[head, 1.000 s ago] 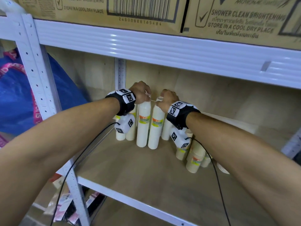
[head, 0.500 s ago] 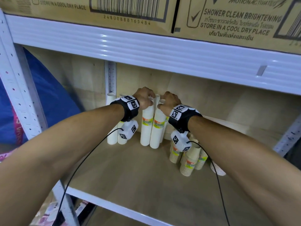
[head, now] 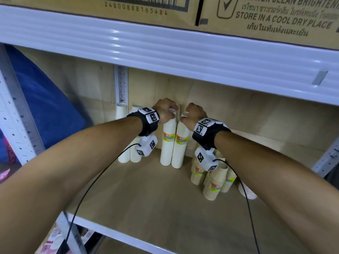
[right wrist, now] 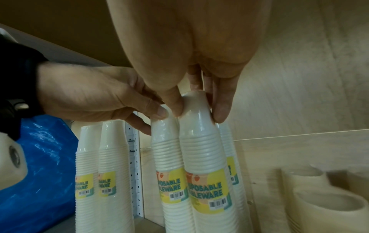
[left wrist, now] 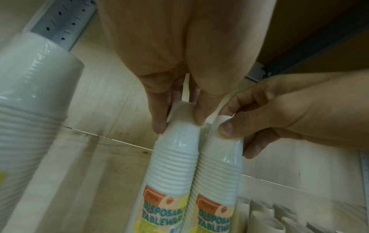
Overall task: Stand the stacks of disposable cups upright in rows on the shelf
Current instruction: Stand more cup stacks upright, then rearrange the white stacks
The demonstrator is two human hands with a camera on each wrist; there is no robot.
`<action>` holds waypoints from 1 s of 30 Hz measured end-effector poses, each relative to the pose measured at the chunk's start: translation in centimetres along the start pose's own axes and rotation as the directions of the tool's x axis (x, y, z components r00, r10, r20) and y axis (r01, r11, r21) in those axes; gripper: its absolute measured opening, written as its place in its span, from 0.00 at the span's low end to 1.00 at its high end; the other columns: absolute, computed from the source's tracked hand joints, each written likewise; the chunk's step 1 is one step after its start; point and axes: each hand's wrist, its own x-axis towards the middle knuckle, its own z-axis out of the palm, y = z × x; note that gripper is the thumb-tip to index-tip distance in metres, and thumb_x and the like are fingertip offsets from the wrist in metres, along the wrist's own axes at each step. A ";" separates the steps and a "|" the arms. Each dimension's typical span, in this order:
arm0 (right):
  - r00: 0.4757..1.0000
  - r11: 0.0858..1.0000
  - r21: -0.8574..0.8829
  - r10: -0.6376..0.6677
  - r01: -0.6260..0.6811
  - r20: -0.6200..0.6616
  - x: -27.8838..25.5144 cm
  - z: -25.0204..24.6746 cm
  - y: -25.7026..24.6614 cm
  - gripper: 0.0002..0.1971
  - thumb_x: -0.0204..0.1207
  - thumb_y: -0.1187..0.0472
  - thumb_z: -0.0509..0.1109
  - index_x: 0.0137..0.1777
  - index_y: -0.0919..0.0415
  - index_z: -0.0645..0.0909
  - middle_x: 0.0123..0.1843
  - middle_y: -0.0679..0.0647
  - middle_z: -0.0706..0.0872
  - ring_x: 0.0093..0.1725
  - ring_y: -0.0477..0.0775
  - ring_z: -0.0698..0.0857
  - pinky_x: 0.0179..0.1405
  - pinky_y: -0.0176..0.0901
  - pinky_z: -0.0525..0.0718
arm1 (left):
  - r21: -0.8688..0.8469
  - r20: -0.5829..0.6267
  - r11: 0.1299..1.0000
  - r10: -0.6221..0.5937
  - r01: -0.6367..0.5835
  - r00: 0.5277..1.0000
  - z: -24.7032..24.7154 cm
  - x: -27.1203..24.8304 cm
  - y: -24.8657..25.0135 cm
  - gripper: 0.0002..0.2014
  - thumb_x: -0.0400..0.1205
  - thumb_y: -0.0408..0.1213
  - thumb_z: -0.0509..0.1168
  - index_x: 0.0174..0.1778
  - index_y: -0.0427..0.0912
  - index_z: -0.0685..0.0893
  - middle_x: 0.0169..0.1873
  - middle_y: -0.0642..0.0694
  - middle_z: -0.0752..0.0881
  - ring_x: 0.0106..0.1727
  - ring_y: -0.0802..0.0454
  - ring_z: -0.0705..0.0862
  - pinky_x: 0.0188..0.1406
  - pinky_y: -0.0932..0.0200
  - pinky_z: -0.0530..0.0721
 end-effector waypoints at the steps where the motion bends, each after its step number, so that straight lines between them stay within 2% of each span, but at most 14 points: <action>1: 1.000 1.000 -0.002 0.009 -0.009 -0.001 0.1 0.1 0.1 0.20 0.74 0.55 0.72 0.63 0.59 0.75 0.64 0.58 0.80 0.60 0.60 0.82 0.51 0.45 0.81 | 0.003 0.001 1.000 0.000 0.000 1.000 0.1 0.2 -0.1 0.18 0.81 0.35 0.69 0.68 0.43 0.83 0.73 0.43 0.77 0.70 0.44 0.78 0.59 0.63 0.74; 5: 1.000 0.999 -0.006 0.031 -0.031 -0.001 0.4 0.1 0.3 0.21 0.74 0.54 0.72 0.65 0.59 0.76 0.65 0.58 0.81 0.60 0.61 0.83 0.56 0.50 0.84 | 0.013 0.014 1.000 0.008 -0.008 1.000 0.3 0.8 0.1 0.19 0.82 0.35 0.69 0.69 0.43 0.83 0.73 0.44 0.77 0.71 0.45 0.77 0.60 0.63 0.74; 11: 0.999 0.999 -0.024 0.032 -0.031 0.011 0.6 -0.4 0.3 0.21 0.76 0.52 0.70 0.67 0.60 0.76 0.65 0.59 0.81 0.61 0.63 0.83 0.57 0.51 0.84 | 0.006 0.027 1.000 0.014 -0.014 1.000 0.2 1.3 0.3 0.20 0.81 0.34 0.69 0.71 0.42 0.81 0.71 0.44 0.79 0.69 0.46 0.79 0.57 0.64 0.74; 17: 1.000 0.997 -0.075 -0.005 0.005 0.001 1.2 -1.8 -0.9 0.24 0.76 0.48 0.68 0.68 0.59 0.74 0.67 0.59 0.78 0.62 0.62 0.82 0.60 0.54 0.82 | -0.017 -0.005 1.000 -0.016 0.016 1.000 -2.2 1.0 0.4 0.23 0.79 0.42 0.73 0.70 0.45 0.81 0.64 0.43 0.81 0.61 0.48 0.82 0.50 0.63 0.77; 20: 0.999 0.997 -0.070 -0.038 0.037 -0.020 1.8 -2.7 -2.0 0.23 0.77 0.49 0.68 0.69 0.58 0.73 0.68 0.58 0.76 0.64 0.62 0.80 0.61 0.52 0.81 | 0.019 -0.052 0.999 -0.038 0.039 0.998 -4.4 0.7 -0.1 0.20 0.80 0.40 0.71 0.68 0.48 0.82 0.65 0.44 0.79 0.64 0.48 0.80 0.55 0.62 0.77; 24: 0.994 0.992 -0.055 -0.113 0.113 0.000 2.5 -2.6 -4.5 0.24 0.77 0.51 0.68 0.71 0.58 0.72 0.71 0.58 0.74 0.67 0.61 0.78 0.62 0.49 0.79 | 0.080 -0.104 0.994 -0.064 0.072 0.992 -7.3 0.1 -1.5 0.17 0.80 0.41 0.71 0.66 0.48 0.83 0.67 0.44 0.78 0.66 0.46 0.80 0.66 0.55 0.78; 30: 0.977 0.977 -0.007 -0.211 0.211 0.027 2.6 -0.5 -8.8 0.23 0.78 0.53 0.68 0.72 0.57 0.73 0.73 0.57 0.74 0.69 0.60 0.78 0.62 0.44 0.77 | 0.162 -0.128 0.970 -0.159 0.179 0.979 -10.5 -1.8 -4.7 0.19 0.80 0.43 0.71 0.67 0.46 0.82 0.70 0.44 0.75 0.69 0.45 0.77 0.64 0.56 0.75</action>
